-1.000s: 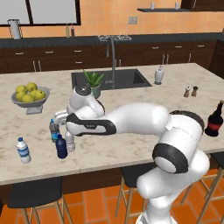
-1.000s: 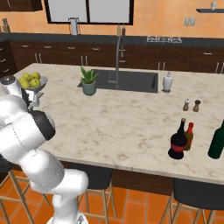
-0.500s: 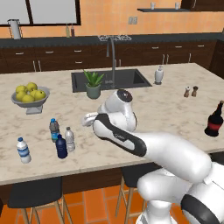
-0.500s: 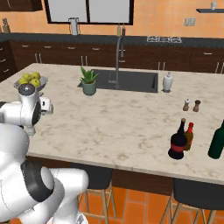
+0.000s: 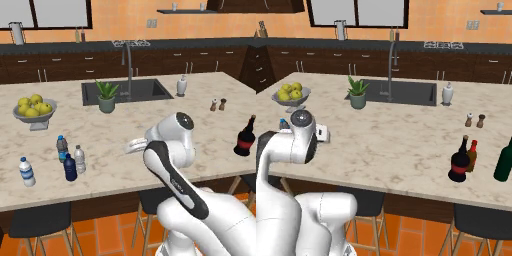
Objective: Move the plastic bottles in the middle to the plastics group, and the glass bottles in the middle to the glass group.
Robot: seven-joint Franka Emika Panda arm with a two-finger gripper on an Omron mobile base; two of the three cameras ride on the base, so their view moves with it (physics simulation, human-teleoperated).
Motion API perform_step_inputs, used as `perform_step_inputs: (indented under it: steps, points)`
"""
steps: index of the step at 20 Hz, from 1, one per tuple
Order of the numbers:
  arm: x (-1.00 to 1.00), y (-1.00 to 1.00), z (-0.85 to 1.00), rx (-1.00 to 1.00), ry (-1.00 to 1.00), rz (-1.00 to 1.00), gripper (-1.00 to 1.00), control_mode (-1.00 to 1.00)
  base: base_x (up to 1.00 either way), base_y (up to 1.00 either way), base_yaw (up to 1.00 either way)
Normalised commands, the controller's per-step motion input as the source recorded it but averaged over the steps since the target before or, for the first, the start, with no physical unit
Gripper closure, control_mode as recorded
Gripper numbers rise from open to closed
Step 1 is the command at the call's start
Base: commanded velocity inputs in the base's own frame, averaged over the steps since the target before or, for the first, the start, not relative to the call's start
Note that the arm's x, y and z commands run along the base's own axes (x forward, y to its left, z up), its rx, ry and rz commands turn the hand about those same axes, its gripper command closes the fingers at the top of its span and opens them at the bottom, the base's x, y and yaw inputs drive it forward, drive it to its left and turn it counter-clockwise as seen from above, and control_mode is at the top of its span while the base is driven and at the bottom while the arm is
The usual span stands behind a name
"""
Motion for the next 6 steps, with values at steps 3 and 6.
perform_step_inputs:
  steps: [3,6]
  points:
    - [-0.88,-0.68,0.13,-0.05,0.00,-0.02,-1.00,-1.00,0.00,0.00,0.00]
    - [-0.88,-0.64,0.02,-0.12,0.00,-0.14,-1.00,-1.00,0.00,0.00,0.00]
